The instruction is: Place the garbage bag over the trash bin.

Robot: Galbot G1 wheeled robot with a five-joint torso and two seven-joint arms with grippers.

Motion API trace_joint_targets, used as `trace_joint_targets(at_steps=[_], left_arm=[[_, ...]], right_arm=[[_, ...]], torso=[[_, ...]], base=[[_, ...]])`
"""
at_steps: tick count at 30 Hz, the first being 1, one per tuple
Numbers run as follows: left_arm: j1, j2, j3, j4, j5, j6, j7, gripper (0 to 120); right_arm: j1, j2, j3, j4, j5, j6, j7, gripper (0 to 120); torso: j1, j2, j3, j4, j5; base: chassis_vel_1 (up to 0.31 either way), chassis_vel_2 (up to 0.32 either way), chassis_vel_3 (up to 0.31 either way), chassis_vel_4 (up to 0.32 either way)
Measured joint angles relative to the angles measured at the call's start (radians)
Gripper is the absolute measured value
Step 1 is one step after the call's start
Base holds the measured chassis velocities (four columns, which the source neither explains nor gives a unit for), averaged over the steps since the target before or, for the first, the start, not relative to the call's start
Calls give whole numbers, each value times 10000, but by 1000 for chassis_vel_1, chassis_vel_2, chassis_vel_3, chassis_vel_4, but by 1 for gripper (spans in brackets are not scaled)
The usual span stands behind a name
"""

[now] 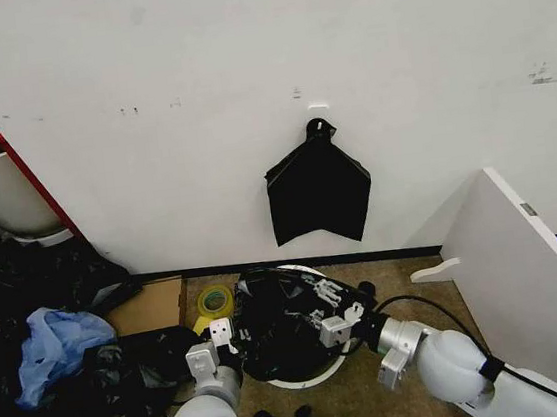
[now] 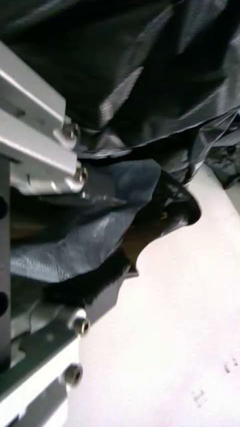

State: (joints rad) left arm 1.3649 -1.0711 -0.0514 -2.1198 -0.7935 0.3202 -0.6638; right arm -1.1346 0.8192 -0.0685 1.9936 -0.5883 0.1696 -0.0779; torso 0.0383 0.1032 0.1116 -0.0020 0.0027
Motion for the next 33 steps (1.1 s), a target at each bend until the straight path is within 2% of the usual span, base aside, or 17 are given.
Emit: trace_joint_targets(at_steps=[6, 11, 13, 14, 15, 16, 17, 22, 23, 27, 29, 33], left_arm=[[9, 107, 22, 11, 286, -8, 214, 1], [87, 204, 53, 61, 709, -95, 461, 1], [128, 221, 68, 134, 1071, -201, 661, 1], [149, 256, 69, 193, 1376, -305, 842, 1], [149, 256, 69, 193, 1376, -305, 842, 1], [163, 304, 68, 259, 1694, -441, 1044, 1], [165, 326, 69, 283, 1796, -493, 1110, 1], [180, 532, 172, 509, 2827, -1115, 1791, 1], [180, 532, 172, 509, 2827, -1115, 1791, 1], [340, 609, 134, 519, 3322, -1368, 2142, 1], [351, 651, 132, 520, 3483, -1462, 2242, 1], [325, 861, 201, 562, 4256, -2060, 2748, 1]], right_arm=[[-27, 83, -1, -70, 3, 72, 7, 3], [-38, 33, -3, 10, 604, -17, 1, 0], [-55, -25, -46, 169, 1403, -285, 8, 0], [-55, -67, -80, 329, 2275, -566, 42, 0], [-55, -67, -80, 329, 2275, -566, 42, 0], [-48, -121, -106, 535, 3345, -959, 122, 0], [-42, -144, -110, 617, 3700, -1112, 162, 0], [673, -438, -39, 1470, 8616, -3368, 1224, 0], [673, -438, -39, 1470, 8616, -3368, 1224, 0], [1682, -409, 99, 978, 10703, -4280, 1800, 0], [1838, -410, 117, 864, 11072, -4406, 1874, 0], [2432, -499, 165, 311, 12679, -5175, 2052, 0]], torso=[[0, 0, 0, 0, 0], [0, 0, 0, 0, 0], [0, 0, 0, 0, 0], [0, 0, 0, 0, 0], [0, 0, 0, 0, 0], [0, 0, 0, 0, 0], [0, 0, 0, 0, 0], [0, 0, 0, -1, -1], [0, 0, 0, -1, -1], [0, 0, 1, 3, 0], [0, 0, 1, 3, 0], [0, 0, 1, 2, 0]], base=[[0, 0, 0, 0], [0, 0, 0, 0], [0, 0, 0, 0], [0, 0, 0, 0], [0, 0, 0, 0], [0, 0, 0, 0], [0, 0, 0, 0], [0, 0, 0, 0], [0, 0, 0, 0], [0, 0, 0, 0], [0, 0, 0, 0], [0, 0, 0, 0]])
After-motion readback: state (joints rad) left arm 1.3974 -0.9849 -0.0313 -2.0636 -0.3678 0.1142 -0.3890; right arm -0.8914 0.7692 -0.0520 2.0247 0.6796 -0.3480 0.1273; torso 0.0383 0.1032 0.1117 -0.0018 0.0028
